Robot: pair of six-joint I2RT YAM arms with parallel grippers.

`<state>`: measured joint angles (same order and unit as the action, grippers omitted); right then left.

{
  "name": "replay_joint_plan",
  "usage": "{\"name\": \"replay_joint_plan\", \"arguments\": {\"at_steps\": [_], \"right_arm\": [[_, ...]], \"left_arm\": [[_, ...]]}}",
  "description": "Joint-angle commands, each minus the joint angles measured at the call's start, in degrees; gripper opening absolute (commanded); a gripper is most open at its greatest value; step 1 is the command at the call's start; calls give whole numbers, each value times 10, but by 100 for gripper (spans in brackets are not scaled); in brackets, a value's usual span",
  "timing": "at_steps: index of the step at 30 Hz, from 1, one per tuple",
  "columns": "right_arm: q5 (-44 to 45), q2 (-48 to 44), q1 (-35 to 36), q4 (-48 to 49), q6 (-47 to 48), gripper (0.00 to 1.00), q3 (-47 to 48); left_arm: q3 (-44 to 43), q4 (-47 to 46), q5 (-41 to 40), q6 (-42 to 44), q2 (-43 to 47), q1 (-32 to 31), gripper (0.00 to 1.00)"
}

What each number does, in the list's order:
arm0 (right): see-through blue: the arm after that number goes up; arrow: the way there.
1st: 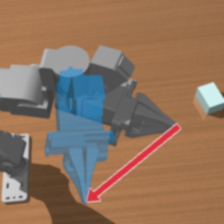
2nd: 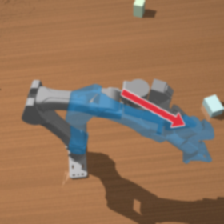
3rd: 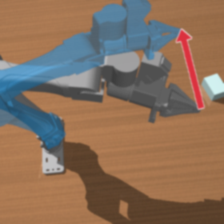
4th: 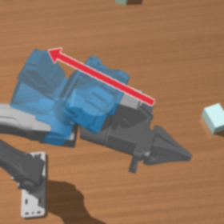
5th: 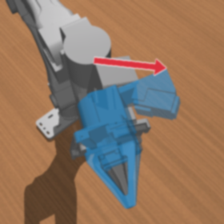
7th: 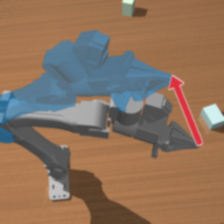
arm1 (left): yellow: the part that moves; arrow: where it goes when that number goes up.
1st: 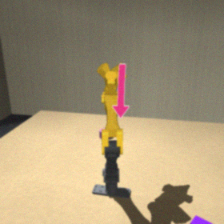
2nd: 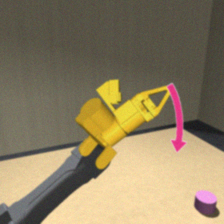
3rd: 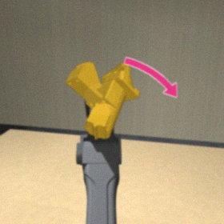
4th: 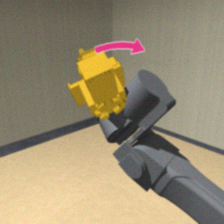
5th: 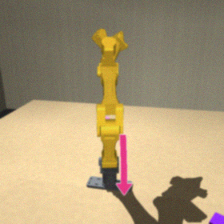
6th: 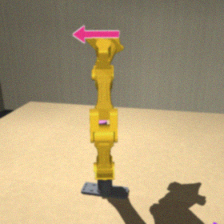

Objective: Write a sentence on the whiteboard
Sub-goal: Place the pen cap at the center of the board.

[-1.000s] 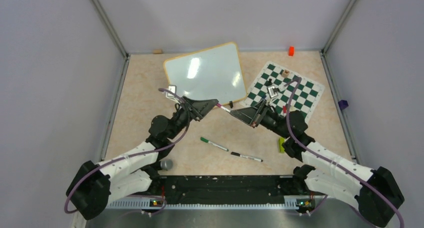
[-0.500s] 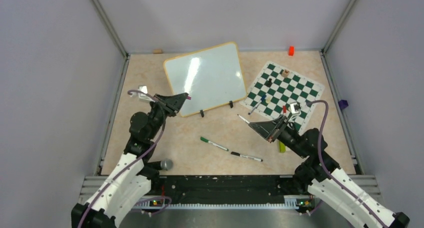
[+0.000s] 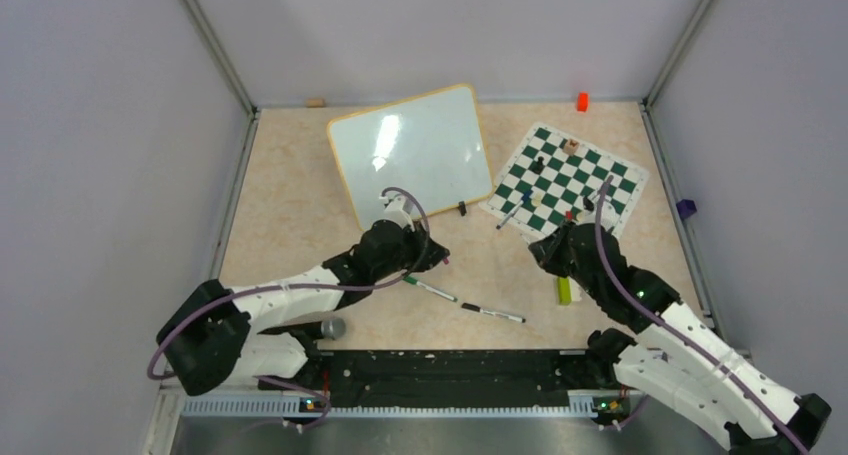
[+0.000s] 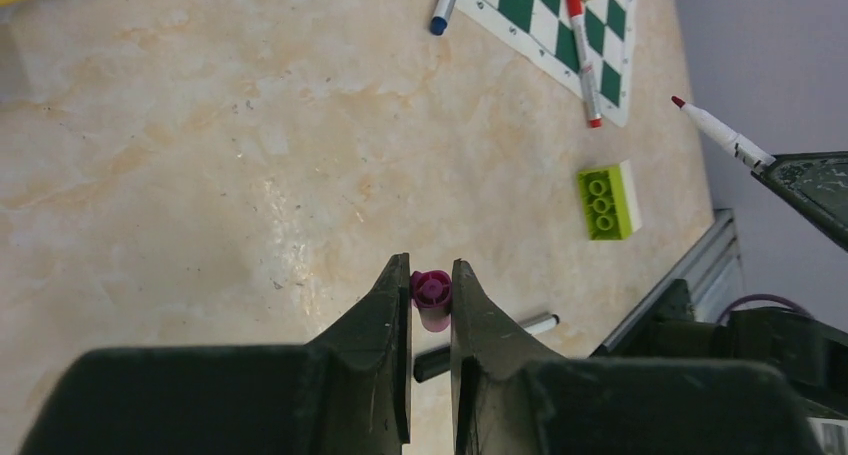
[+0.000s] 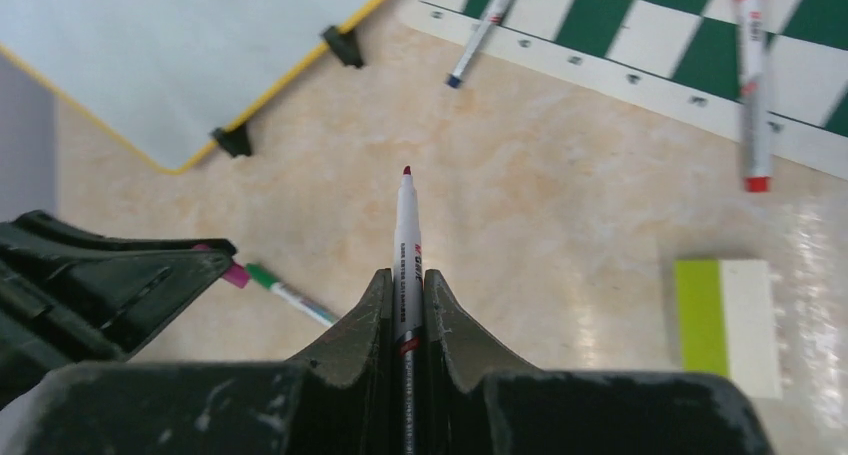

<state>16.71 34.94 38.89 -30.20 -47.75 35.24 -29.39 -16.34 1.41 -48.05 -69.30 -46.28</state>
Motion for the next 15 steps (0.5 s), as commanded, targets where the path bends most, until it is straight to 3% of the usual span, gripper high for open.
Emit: {"name": "replay_joint_plan", "arguments": {"at_steps": [1, 7, 15], "right_arm": [[113, 36, -3, -137, -45, 0, 46], [132, 116, -2, -248, -55, 0, 115], [125, 117, -2, -272, -51, 0, 126]], "left_arm": [[-50, 3, -67, 65, -61, -24, 0], [-71, -17, -45, 83, -129, -38, 0], [-65, -99, -73, 85, -215, -65, 0]]}}
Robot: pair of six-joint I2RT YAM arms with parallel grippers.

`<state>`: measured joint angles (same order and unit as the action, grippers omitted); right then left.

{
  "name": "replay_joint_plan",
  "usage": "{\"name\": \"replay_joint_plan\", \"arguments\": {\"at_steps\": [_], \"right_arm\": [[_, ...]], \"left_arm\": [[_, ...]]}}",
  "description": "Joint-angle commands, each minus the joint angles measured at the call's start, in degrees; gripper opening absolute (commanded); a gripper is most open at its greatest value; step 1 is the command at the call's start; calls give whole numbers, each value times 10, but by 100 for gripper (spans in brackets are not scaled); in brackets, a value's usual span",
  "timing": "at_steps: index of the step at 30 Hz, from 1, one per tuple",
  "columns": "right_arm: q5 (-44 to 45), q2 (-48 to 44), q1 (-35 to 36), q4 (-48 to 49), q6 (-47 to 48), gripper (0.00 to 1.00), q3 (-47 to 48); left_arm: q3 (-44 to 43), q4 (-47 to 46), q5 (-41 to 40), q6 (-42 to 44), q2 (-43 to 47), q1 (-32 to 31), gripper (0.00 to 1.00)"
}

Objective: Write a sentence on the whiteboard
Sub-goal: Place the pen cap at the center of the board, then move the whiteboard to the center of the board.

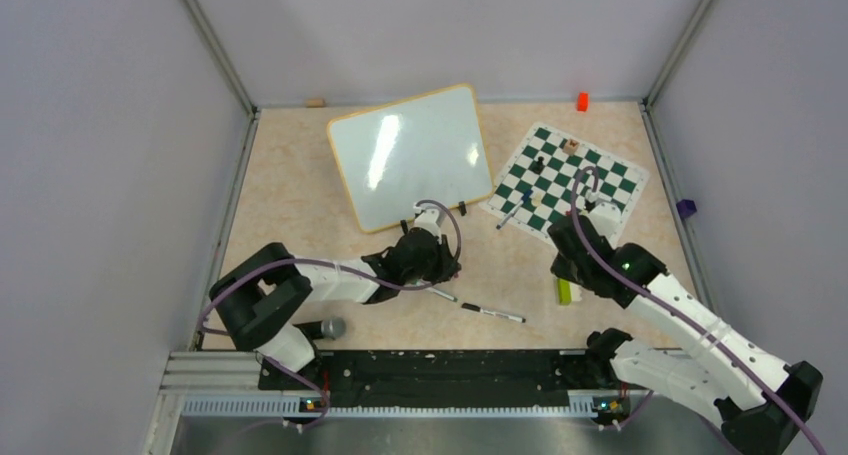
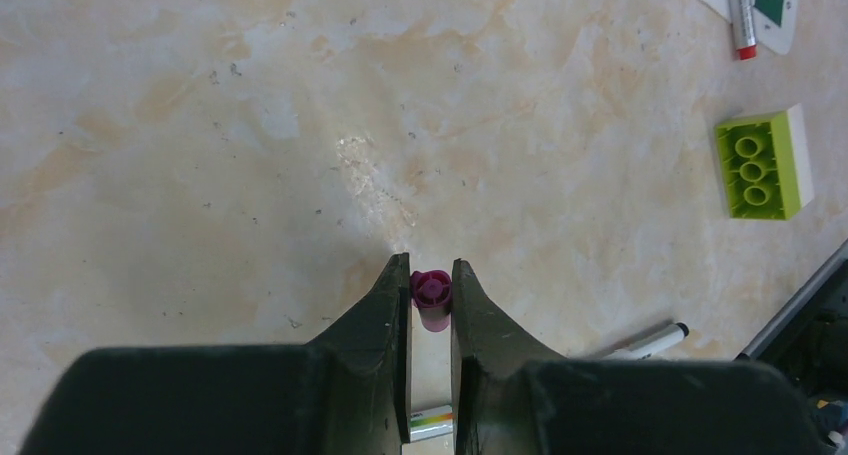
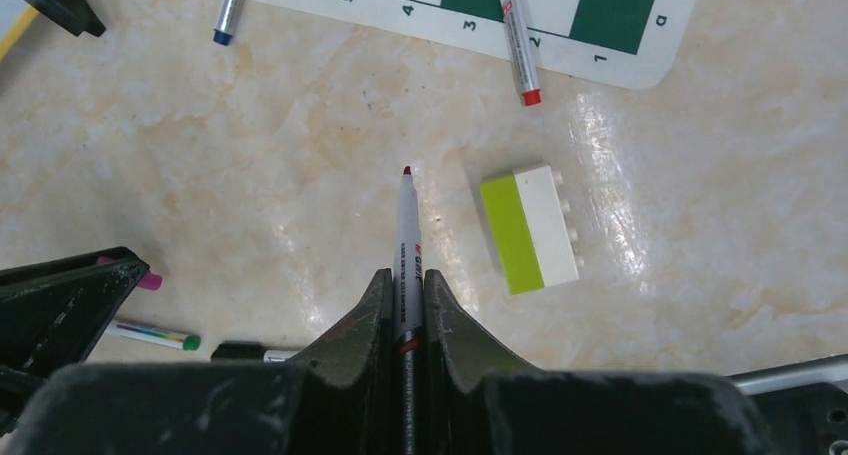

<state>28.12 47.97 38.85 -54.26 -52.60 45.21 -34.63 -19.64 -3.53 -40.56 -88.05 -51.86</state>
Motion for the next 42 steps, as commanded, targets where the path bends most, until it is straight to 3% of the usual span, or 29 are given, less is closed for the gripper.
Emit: {"name": "replay_joint_plan", "arguments": {"at_steps": [1, 7, 10, 20, 24, 26, 28, 32, 37, 42], "right_arm": [[5, -14, -2, -32, 2, 0, 27], [-12, 10, -2, -48, 13, 0, 39], [-22, 28, -2, -63, 10, 0, 51], [-20, 39, -2, -90, 25, 0, 76], [-15, 46, -2, -90, 34, 0, 85], [-31, 51, -2, -81, 71, 0, 88], [-44, 50, -2, -72, 112, 0, 88], [-65, 26, -2, -58, 128, 0, 98], [-129, -83, -2, 49, 182, 0, 60], [-153, -148, -2, 137, 182, 0, 20]], "left_arm": [[-15, -73, -23, 9, -35, -10, 0], [-20, -101, -31, 20, -54, -13, 0], [-14, -117, -27, 23, -57, -13, 6], [76, -248, -22, 32, -16, -13, 45], [85, -251, -16, 30, 3, -13, 62], [100, -270, -18, 25, 10, -13, 68], [124, -295, -18, 16, 22, -13, 79], [159, -305, 2, 0, 77, -14, 84], [191, -333, 20, 2, 116, -15, 84], [175, -274, 30, 28, 140, -15, 82]]}}
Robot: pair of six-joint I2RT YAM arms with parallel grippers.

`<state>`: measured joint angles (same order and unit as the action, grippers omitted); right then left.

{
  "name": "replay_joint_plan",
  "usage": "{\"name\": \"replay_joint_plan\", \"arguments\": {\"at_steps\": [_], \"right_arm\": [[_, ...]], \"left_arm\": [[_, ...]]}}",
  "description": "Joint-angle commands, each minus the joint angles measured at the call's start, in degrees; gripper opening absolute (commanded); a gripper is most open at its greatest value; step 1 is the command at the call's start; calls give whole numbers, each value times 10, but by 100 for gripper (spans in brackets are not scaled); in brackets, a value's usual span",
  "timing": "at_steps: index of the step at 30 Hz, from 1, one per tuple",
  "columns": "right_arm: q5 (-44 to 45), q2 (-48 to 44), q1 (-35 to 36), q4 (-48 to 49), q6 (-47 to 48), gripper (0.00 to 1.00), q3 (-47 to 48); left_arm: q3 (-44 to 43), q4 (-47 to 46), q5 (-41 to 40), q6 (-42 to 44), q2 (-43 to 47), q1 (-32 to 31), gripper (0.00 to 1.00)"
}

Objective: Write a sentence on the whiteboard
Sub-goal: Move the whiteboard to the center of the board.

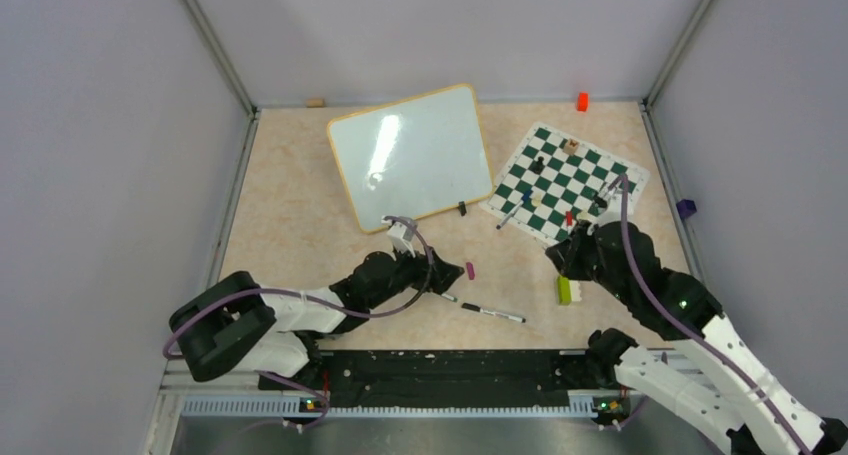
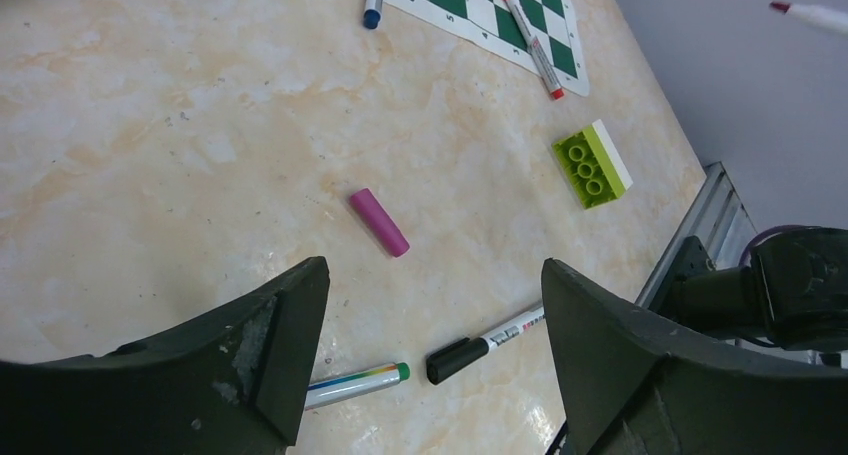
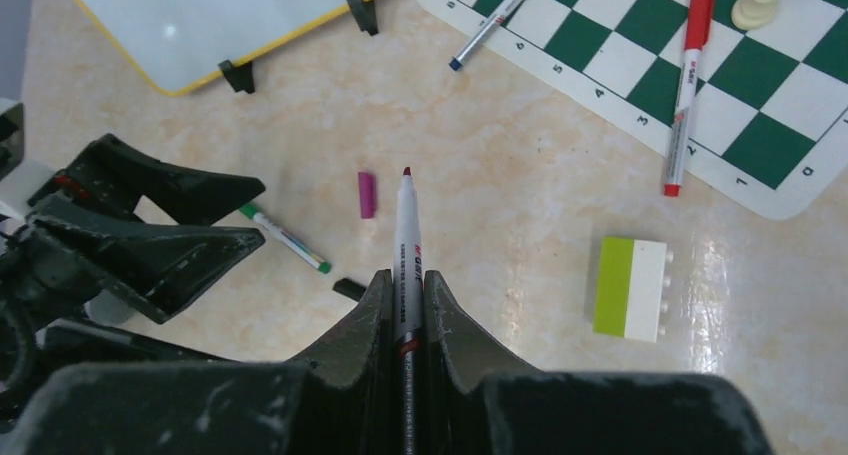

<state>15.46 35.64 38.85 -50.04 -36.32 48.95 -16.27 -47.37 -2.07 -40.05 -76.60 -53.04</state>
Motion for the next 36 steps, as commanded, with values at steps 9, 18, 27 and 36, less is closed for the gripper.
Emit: {"name": "replay_joint_plan", "arguments": {"at_steps": [9, 18, 27, 36], "right_arm": [[-12, 83, -2, 102, 54, 0, 57], [-24, 110, -2, 171, 73, 0, 63], [-52, 133, -2, 180, 61, 0, 64], [-32, 187, -2, 181, 74, 0, 115]], "left_arm": [[-17, 204, -62, 78, 210, 3, 81], [-116, 446, 128, 99, 359, 253, 87], [-147, 400, 260, 38, 291, 432, 88], [-141, 314, 264, 18, 219, 480, 98]]}}
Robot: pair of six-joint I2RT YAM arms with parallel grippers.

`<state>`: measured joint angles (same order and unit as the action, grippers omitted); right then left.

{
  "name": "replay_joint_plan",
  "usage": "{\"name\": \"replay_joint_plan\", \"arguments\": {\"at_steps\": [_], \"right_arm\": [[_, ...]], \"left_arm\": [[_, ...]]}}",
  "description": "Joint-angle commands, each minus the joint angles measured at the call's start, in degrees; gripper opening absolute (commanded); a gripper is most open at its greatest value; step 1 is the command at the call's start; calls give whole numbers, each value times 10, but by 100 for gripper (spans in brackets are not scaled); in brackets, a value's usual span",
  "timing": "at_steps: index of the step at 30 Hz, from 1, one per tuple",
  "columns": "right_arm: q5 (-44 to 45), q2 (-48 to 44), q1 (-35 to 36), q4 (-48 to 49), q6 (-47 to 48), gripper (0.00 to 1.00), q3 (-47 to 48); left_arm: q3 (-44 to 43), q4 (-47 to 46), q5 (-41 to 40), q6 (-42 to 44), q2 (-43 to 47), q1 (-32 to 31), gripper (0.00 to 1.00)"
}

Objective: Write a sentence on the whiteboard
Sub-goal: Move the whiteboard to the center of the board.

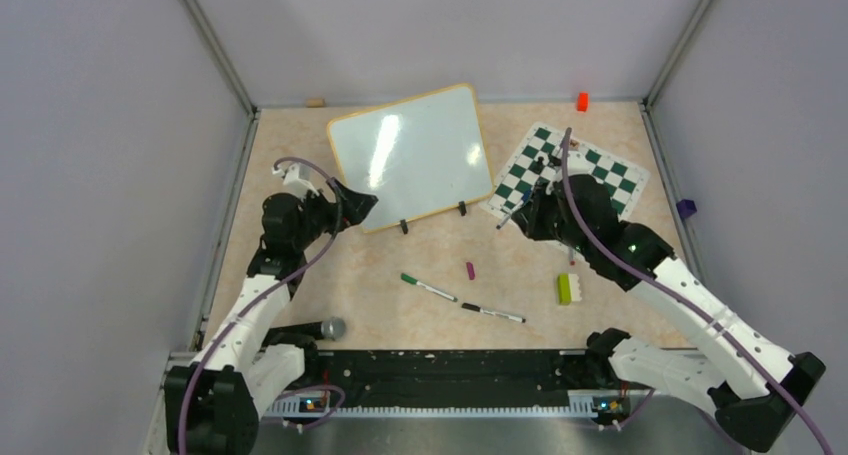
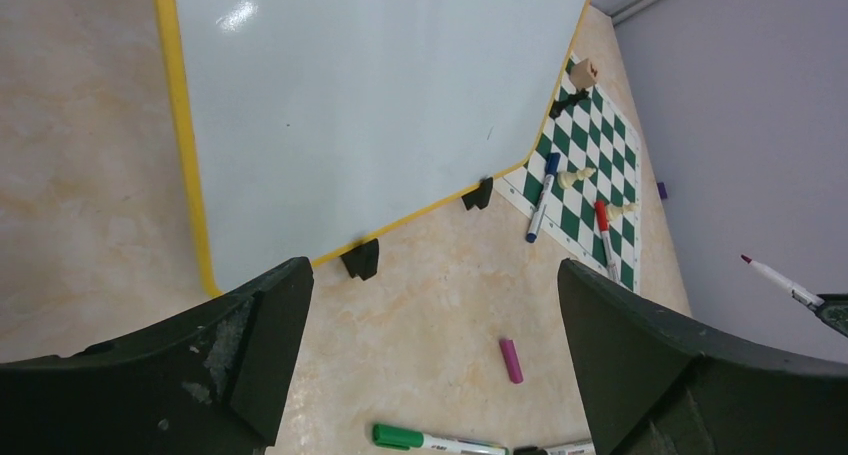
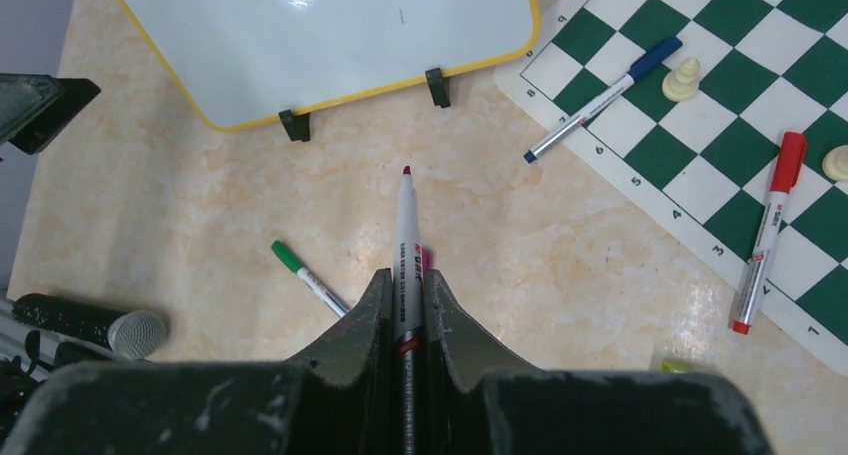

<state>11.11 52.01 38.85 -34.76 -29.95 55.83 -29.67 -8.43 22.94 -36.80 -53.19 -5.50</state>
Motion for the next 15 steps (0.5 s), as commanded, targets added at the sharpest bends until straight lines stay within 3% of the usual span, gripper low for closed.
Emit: {"name": "replay_joint_plan", "arguments": {"at_steps": [1, 8, 15], "right_arm": [[13, 33, -2, 32, 11, 0, 51], [-41, 124, -2, 83, 41, 0, 108], [-82, 219, -2, 90, 99, 0, 206]], "left_arm": [[-8, -74, 4, -7, -16, 5, 98], [6, -72, -98, 19, 19, 9, 99], [-19, -112, -76, 25, -45, 27, 99]]}}
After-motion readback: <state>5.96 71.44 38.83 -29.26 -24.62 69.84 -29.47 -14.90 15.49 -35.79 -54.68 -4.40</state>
